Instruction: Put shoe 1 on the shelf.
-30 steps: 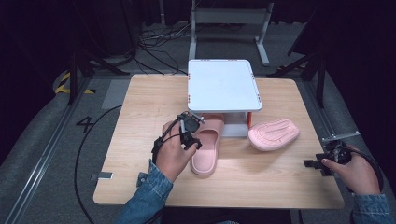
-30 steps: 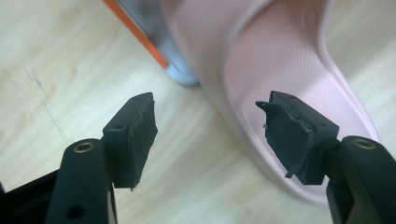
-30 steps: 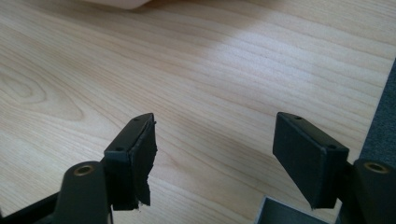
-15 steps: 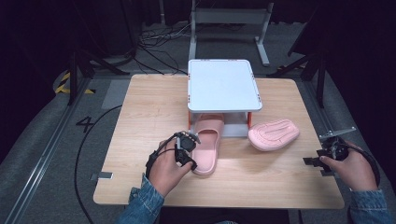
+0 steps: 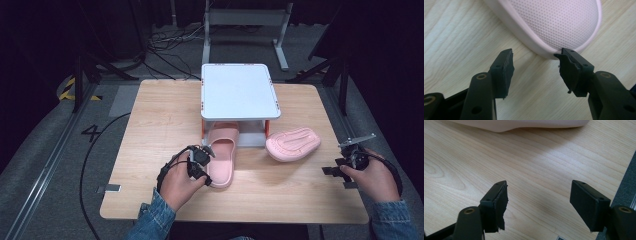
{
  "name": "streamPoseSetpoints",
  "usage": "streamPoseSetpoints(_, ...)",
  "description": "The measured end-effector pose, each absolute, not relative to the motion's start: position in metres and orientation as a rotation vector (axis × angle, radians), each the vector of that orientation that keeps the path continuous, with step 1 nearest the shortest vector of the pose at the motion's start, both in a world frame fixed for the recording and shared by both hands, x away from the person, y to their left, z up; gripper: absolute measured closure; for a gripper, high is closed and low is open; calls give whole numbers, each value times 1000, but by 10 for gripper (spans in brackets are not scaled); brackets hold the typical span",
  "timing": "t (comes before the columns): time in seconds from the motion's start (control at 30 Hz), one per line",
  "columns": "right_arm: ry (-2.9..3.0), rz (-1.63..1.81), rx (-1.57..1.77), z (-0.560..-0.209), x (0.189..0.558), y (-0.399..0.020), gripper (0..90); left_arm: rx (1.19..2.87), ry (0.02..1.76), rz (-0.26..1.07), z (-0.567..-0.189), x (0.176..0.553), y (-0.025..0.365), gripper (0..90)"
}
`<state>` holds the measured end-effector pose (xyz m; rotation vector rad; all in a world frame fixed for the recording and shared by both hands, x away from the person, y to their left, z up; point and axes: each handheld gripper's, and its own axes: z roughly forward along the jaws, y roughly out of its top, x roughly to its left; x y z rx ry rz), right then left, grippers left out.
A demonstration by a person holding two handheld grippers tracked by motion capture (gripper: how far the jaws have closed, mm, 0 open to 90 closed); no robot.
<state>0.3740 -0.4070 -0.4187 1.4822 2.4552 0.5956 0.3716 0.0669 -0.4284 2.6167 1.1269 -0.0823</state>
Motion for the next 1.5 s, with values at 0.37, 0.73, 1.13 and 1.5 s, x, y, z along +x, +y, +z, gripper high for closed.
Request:
streamPoseSetpoints(0.37,2437,607,1489,-417,372,-410,308,2686,1028,-119,-414,348,45,525)
streamPoseSetpoints(0.73,2444,605,1472,-417,372,-407,309,2780,885,-217,-440,337,8,691)
streamPoseSetpoints(1.13,2429,593,1498,-420,362,-414,304,2706,891,-68,-433,370,-5,704)
streamPoseSetpoints(1.5,2400,600,1518,-421,355,-420,300,2632,961,17,-435,412,-6,647)
